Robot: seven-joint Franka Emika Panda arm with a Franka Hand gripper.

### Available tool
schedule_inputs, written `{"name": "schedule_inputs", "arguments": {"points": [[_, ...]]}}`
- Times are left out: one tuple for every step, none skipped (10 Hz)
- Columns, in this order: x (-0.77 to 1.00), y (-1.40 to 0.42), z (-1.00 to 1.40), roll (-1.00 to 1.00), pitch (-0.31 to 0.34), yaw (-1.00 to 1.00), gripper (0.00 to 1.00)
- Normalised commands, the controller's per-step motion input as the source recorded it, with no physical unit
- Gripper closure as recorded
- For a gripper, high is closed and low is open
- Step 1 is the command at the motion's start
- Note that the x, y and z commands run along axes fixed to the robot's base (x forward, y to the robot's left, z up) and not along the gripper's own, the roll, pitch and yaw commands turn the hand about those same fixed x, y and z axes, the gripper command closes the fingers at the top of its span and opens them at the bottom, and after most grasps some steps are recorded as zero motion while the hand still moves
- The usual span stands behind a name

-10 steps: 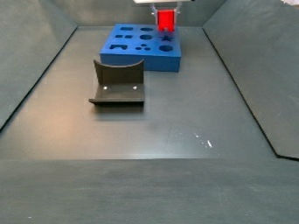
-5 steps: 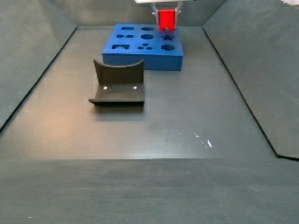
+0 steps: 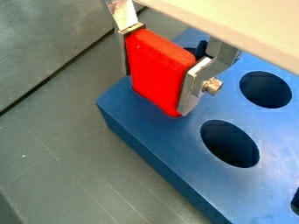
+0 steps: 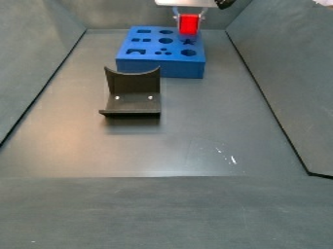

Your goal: Insert the square-circle object.

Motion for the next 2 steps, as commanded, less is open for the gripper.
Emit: {"name": "schedule_inputs", "arguments": {"points": [[-0.01,0.05,-0.03,-0.06,-0.091,0.0,1.0],[0.0,0.0,0.0,0.0,0.0,0.0,1.0]]}}
